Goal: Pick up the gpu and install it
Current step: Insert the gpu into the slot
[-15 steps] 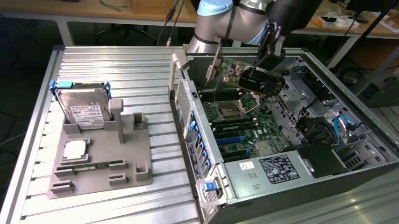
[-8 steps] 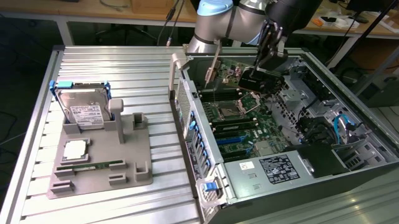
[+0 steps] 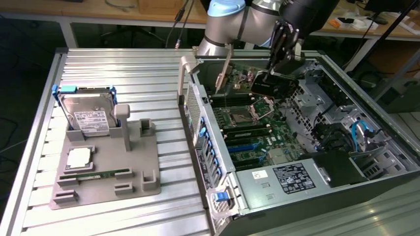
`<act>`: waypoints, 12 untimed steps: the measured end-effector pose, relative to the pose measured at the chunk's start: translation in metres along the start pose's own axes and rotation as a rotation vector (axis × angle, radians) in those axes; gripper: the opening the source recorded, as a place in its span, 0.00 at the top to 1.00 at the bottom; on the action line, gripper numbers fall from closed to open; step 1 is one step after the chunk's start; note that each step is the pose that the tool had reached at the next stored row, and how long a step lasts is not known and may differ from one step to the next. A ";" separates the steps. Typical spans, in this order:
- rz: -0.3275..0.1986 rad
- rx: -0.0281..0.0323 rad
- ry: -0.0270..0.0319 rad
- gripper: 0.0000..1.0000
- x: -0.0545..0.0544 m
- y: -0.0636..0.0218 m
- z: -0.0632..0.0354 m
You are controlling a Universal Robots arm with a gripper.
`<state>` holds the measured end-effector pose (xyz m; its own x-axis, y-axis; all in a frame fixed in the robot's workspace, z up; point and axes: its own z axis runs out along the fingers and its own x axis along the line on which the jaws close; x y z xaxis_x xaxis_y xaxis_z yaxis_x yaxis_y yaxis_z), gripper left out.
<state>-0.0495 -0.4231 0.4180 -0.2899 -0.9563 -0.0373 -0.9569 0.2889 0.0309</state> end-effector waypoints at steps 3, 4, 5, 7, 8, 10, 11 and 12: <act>-0.035 -0.0013 0.0011 0.73 0.000 0.0000 0.0000; -0.043 -0.0016 0.0013 0.73 0.000 0.0000 0.0000; -0.054 -0.0020 0.0017 0.73 0.000 0.0000 0.0000; -0.073 -0.0027 0.0023 0.73 0.000 0.0000 0.0000; -0.083 -0.0031 0.0025 0.73 0.000 0.0000 0.0000; -0.099 -0.0037 0.0030 0.73 0.000 0.0000 0.0000; -0.108 -0.0041 0.0033 0.73 0.000 0.0000 0.0000; -0.117 -0.0044 0.0036 0.73 0.000 0.0000 0.0001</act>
<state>-0.0495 -0.4231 0.4180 -0.1760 -0.9837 -0.0374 -0.9841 0.1749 0.0309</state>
